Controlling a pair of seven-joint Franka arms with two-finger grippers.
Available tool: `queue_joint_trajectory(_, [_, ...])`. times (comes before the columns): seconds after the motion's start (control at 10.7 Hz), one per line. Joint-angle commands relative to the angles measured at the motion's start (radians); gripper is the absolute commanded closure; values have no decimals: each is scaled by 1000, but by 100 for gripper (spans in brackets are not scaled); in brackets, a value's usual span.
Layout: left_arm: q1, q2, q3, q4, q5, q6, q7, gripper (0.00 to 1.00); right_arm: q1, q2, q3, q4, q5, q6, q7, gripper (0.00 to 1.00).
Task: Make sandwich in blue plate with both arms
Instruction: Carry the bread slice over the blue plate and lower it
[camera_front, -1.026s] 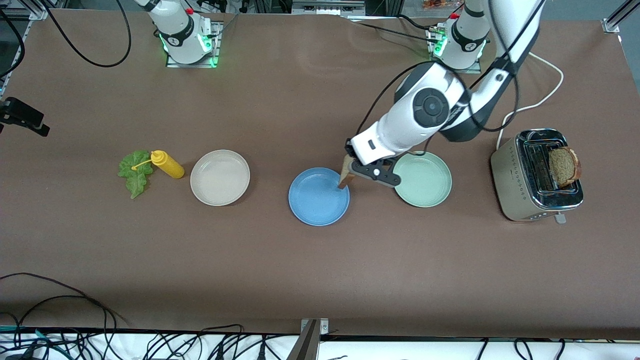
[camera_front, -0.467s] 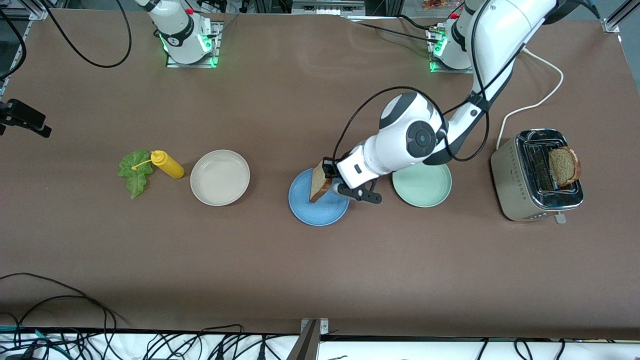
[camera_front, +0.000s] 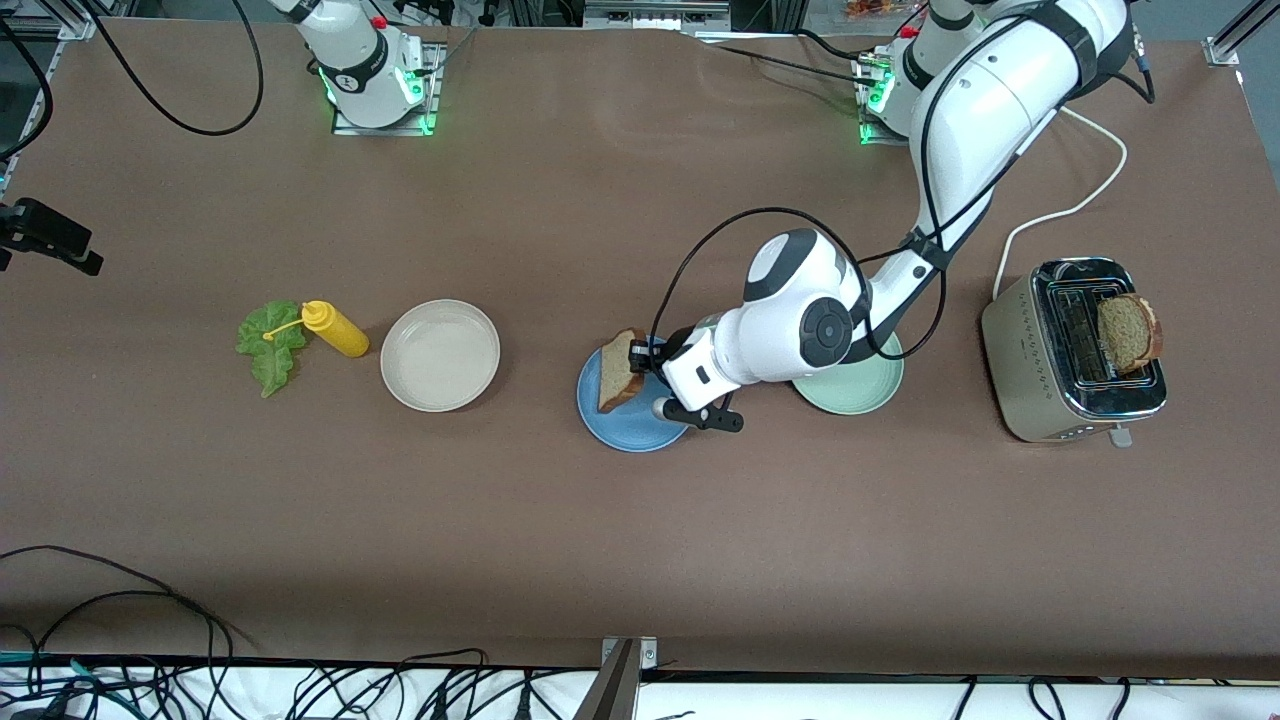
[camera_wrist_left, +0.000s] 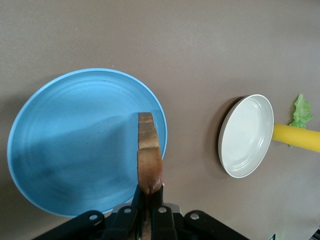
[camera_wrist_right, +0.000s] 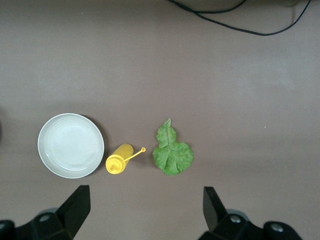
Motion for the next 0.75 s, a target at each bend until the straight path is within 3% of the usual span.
queue_joint_trajectory(0.0, [-6,48,-7,66,-29,-2,28,100,0,-4,3,13,-12,-12,7,0])
queue_joint_trajectory(0.56, [-7,95,-3,82,-23,25,47,100,0,-4,3,13,-12,-12,1,0])
queue_joint_trajectory(0.65, [-6,94,-1,82,-20,24,45,92,0,-4,3,13,-12,-12,1,0])
